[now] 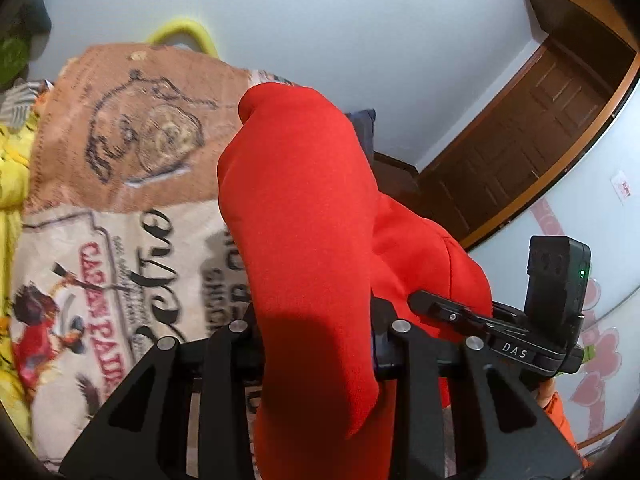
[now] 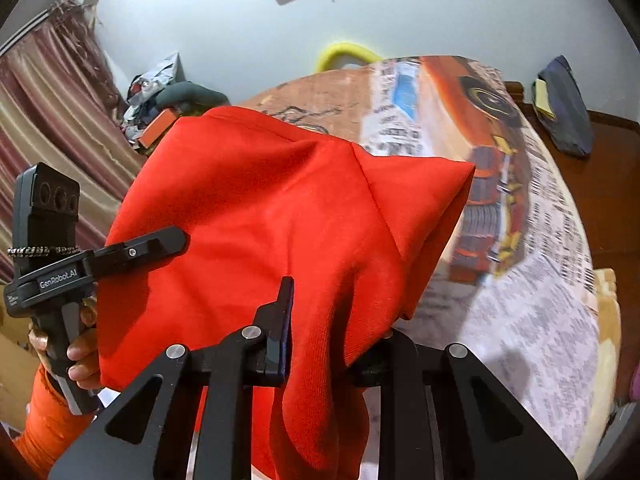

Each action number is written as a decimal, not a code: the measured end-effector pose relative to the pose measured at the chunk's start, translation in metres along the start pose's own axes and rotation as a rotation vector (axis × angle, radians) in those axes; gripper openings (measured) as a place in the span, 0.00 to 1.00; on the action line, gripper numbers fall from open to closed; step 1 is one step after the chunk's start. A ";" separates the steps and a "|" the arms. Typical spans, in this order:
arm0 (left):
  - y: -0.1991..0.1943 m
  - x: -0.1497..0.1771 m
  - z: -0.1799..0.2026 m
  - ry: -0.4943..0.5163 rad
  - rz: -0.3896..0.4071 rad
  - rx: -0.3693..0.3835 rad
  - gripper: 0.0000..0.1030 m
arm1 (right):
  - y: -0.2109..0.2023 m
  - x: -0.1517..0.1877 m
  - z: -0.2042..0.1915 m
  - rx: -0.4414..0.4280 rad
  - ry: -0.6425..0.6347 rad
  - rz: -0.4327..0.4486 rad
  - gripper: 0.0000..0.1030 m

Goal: Fold large clothes

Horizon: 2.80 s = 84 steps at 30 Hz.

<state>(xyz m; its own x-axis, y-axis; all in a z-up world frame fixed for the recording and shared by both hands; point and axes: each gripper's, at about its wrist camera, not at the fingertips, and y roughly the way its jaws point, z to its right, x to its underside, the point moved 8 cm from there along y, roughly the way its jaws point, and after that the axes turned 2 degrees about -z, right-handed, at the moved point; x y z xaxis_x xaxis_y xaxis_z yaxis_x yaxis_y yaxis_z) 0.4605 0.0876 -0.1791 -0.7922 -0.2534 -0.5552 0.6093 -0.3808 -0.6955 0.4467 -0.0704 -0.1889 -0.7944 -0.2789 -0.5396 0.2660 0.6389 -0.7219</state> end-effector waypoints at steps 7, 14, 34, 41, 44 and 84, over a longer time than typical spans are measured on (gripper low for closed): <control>-0.026 -0.017 -0.061 -0.032 0.041 -0.038 0.31 | 0.049 -0.017 -0.037 -0.048 -0.008 -0.016 0.18; -0.016 -0.014 -0.158 -0.145 0.037 -0.075 0.31 | 0.132 -0.027 -0.071 -0.048 -0.058 -0.099 0.18; 0.015 0.067 -0.311 -0.267 -0.109 -0.320 0.56 | 0.244 0.018 -0.105 0.148 -0.283 -0.286 0.37; -0.023 0.070 -0.281 -0.116 -0.082 -0.443 0.56 | 0.201 0.013 -0.090 0.210 -0.305 -0.234 0.40; -0.028 0.072 -0.263 -0.069 -0.069 -0.450 0.61 | 0.187 0.016 -0.104 0.232 -0.363 -0.196 0.40; -0.281 0.111 0.002 0.192 0.520 -0.448 0.81 | -0.122 0.054 -0.238 0.064 -0.413 0.433 0.53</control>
<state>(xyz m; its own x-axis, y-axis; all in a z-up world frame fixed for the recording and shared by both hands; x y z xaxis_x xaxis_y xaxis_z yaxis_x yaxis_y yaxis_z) 0.2014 0.1647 -0.0450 -0.4000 -0.1264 -0.9078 0.8951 0.1592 -0.4165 0.2417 0.0070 -0.0274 -0.3319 -0.2667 -0.9048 0.5610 0.7154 -0.4166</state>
